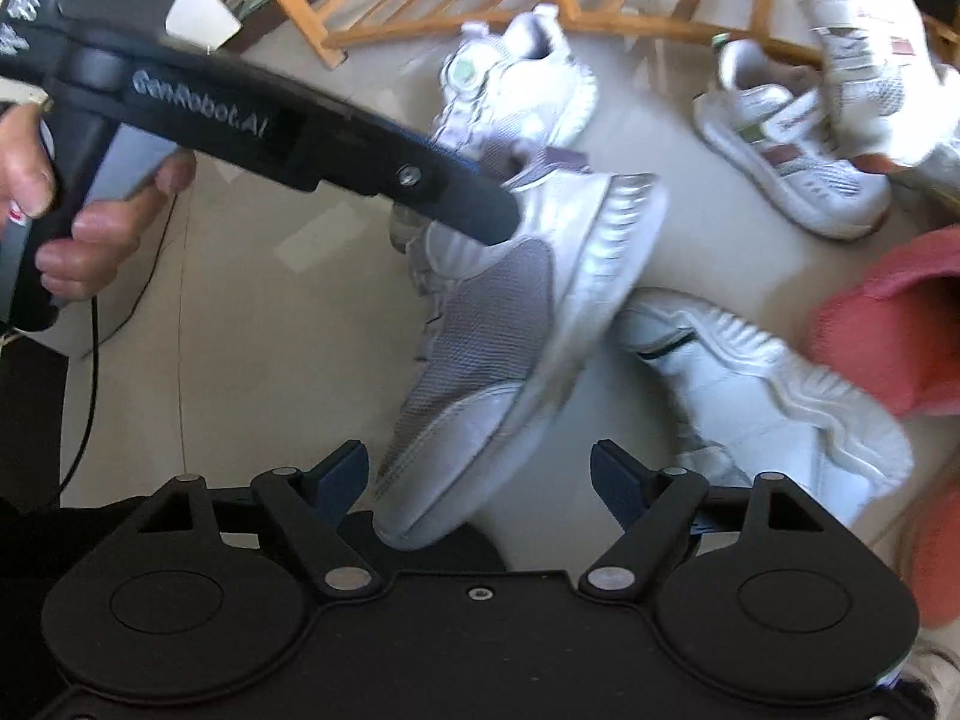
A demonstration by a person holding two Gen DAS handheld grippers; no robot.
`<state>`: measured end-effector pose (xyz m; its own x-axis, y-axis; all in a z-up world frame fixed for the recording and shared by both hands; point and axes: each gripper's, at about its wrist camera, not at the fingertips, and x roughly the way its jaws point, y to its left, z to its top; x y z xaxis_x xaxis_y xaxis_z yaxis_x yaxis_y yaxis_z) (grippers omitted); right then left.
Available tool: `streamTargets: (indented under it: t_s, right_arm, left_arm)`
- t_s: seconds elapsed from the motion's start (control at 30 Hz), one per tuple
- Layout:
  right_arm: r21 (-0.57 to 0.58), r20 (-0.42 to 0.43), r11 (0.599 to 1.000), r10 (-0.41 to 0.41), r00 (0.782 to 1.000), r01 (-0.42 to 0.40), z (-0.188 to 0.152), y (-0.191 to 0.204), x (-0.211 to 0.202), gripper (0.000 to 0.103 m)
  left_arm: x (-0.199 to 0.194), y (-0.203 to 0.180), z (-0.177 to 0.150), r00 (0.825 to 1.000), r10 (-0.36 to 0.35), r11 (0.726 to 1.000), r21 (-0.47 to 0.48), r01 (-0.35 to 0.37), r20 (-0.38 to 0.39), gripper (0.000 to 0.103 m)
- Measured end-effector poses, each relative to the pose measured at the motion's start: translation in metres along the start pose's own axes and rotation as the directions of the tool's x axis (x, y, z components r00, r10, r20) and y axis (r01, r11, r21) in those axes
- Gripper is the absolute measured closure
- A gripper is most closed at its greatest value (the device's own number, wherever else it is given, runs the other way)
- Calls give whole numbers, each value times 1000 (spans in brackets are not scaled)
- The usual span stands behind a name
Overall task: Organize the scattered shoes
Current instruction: 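Grasp another grey sneaker with the left gripper and lift it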
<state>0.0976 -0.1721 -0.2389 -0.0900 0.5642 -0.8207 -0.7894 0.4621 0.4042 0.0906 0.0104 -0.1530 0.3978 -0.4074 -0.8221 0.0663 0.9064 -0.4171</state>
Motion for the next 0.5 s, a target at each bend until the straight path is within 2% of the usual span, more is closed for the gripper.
streamTargets:
  t_s: [0.1, 0.27, 0.4, 0.5]
  right_arm:
    - [41, -25, 999, 11, 1000, -10, 0, -5, 9, 19]
    - [96, -19, 994, 53, 998, -51, -6, -19, 8, 19]
    - [98, 17, 994, 50, 999, -51, -11, -30, -10, 19]
    - [32, 81, 998, -65, 995, 62, -9, -40, -34, 19]
  left_arm:
    - [0, 4, 1, 1000, -6, 1000, -10, 6, 3, 57]
    - [8, 9, 5, 1000, -9, 999, -46, 9, 8, 57]
    - [9, 8, 5, 1000, -10, 999, -34, 10, 7, 57]
    - [9, 12, 3, 1000, -18, 998, -67, 19, 13, 57]
